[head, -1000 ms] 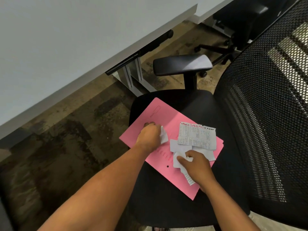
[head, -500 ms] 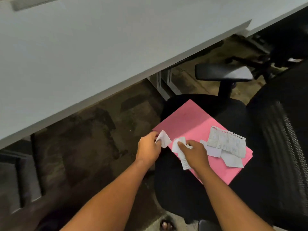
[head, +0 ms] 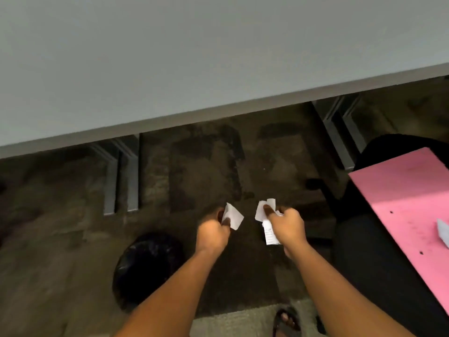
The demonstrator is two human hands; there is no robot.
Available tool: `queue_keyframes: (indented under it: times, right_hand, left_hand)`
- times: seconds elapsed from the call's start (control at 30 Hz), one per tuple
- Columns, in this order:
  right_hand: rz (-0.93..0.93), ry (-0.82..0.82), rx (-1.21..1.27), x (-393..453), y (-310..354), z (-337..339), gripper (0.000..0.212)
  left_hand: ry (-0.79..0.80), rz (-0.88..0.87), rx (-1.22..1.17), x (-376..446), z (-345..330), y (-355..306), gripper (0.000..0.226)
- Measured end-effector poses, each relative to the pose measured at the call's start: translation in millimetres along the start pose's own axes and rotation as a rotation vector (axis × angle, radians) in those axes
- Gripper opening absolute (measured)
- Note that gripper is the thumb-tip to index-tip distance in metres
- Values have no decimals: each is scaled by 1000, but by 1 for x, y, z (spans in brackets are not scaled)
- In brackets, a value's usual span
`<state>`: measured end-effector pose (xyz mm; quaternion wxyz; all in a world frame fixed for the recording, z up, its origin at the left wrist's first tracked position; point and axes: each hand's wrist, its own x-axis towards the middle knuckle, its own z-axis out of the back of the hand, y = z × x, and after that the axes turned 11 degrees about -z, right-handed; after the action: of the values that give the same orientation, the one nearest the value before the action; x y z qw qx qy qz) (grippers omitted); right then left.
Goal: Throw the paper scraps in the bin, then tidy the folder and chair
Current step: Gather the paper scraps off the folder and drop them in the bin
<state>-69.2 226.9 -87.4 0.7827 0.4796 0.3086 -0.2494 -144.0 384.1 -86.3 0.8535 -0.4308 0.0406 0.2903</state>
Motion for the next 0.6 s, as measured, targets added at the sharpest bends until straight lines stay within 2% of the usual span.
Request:
queue_keyframes:
  times: [0.07,0.2,0.33,0.53,0.6]
  right_hand:
    - [-44,46,-8,-3,-10,-50,27]
    - [-80,69,-107,-16,-35,-148,51]
    - [-41,135,-195,-39,-63,-248,45]
    - [-159,171,-411,-49,-120,-370,57]
    - [-200,210,-415,-49,-136,-400,57]
  left_hand:
    - [-64,46,-15,-8,26,42,30]
    - [-175,145,-9,-24,73,129,29]
    - [-269,266,17,-37,111,224,21]
    - [-297,423,48,-55,137,325,20]
    - [-314,474,33,-55,136,353,23]
